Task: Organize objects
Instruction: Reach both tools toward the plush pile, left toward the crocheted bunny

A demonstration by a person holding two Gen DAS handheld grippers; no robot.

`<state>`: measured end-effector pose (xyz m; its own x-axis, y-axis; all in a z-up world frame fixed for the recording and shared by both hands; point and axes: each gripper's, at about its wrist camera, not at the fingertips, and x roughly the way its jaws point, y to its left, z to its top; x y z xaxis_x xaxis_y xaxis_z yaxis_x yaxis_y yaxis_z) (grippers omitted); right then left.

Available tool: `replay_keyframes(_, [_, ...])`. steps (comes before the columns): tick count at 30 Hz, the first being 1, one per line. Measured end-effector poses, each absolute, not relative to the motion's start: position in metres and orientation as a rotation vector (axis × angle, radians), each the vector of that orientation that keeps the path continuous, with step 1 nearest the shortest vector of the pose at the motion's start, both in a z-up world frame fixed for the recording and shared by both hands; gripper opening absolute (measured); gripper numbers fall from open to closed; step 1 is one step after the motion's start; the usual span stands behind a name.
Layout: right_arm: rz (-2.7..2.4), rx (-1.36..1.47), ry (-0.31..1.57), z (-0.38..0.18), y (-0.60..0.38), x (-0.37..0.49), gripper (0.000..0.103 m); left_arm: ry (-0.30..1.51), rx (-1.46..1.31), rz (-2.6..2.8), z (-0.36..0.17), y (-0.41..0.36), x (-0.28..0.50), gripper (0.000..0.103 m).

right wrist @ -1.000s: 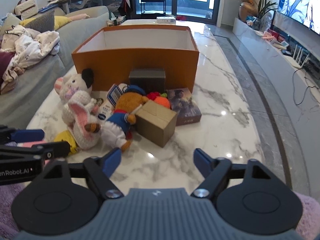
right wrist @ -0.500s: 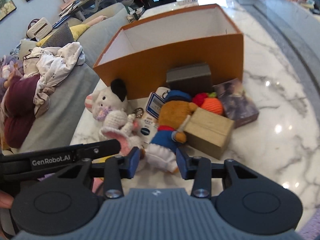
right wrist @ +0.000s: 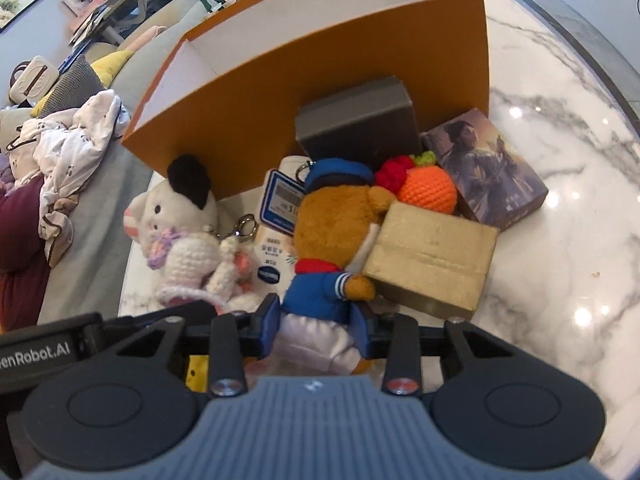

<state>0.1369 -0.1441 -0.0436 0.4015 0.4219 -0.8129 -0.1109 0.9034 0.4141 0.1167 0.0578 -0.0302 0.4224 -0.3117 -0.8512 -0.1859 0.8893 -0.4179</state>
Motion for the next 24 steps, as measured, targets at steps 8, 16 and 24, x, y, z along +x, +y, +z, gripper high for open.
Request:
replay_keyframes(8, [0.399, 0.209, 1.078, -0.039, -0.147, 0.124, 0.036, 1.201, -0.540, -0.055, -0.054, 0.057, 0.133, 0.070])
replay_keyframes(16, [0.427, 0.131, 1.065, -0.034, -0.145, 0.115, 0.035, 1.205, -0.505, -0.072, -0.061, 0.053, 0.137, 0.062])
replay_keyframes(24, [0.441, 0.160, 1.014, -0.009, -0.155, 0.107, 0.034, 1.142, -0.470, -0.118, -0.039, 0.058, 0.118, 0.055])
